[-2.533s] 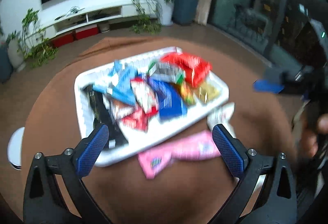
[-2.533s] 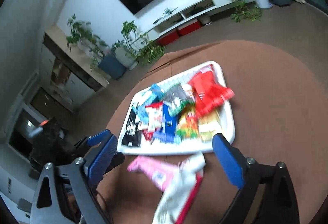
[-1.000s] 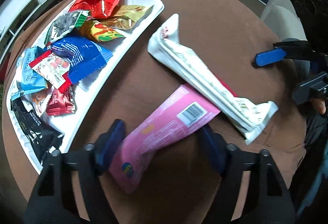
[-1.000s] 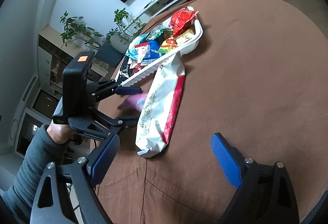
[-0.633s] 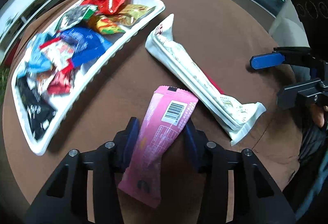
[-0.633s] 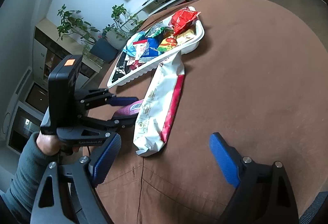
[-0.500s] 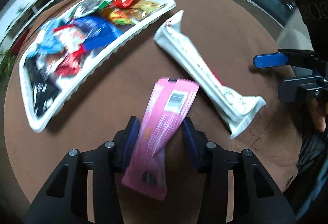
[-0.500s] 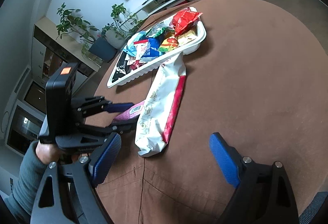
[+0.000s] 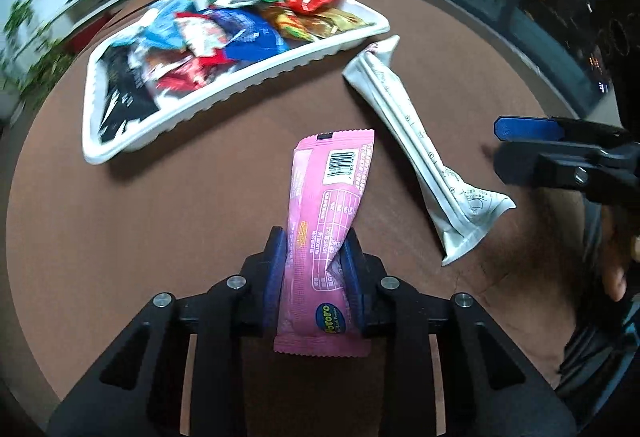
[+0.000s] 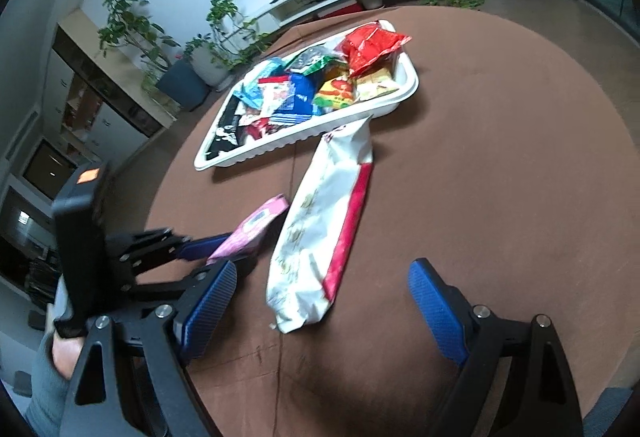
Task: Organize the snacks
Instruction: 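Grasp the pink wafer bar with the left tool while the right tool grasps the white bread bag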
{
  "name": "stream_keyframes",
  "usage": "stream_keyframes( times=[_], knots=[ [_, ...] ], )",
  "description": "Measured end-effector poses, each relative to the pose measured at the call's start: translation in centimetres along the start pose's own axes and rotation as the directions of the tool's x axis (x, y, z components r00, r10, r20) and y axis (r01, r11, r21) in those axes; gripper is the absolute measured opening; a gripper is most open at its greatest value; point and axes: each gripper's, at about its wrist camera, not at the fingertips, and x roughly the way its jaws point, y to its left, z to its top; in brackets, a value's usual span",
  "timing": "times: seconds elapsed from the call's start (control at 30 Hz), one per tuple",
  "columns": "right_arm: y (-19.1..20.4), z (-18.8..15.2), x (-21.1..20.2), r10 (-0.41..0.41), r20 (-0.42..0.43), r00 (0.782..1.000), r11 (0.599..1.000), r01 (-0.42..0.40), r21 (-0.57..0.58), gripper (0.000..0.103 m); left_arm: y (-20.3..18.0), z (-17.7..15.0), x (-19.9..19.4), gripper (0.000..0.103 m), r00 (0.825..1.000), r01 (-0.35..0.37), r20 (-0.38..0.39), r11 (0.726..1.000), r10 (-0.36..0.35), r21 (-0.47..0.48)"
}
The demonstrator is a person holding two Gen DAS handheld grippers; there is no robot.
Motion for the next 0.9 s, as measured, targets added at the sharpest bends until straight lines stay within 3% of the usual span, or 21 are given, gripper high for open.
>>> stream_keyframes(
  times=[0.2,0.33,0.47,0.73,0.9],
  knots=[
    [1.2,0.6,1.8,-0.063,-0.031,0.998,0.998,0.062,-0.030,0.091,1.5,-2.5,-1.7,0.026,0.998,-0.028,0.048,0.991,0.035,-0.127],
    [3.1,0.9,3.7,-0.131,-0.042,0.990,0.986,0.126,-0.112,0.089,2.1,-4.6,-3.1,0.026,0.996,-0.042,0.075,0.981,0.057,-0.189],
    [4.3,1.4,5.8,-0.206,-0.073,0.976,0.965,0.190,-0.182,0.075,1.9,-5.0,-3.4,0.026,0.994,-0.055,0.084,0.979,0.073,-0.197],
    [5.0,0.8,6.8,-0.323,-0.042,0.945,0.910,0.298,-0.288,0.064,1.7,-5.5,-3.7,0.026,0.992,-0.063,0.095,0.976,0.084,-0.210],
    [4.8,0.5,6.5,-0.333,-0.024,0.943,0.897,0.309,-0.316,0.052,1.4,-5.6,-3.8,0.026,0.991,-0.070,0.097,0.975,0.092,-0.212]
  ],
)
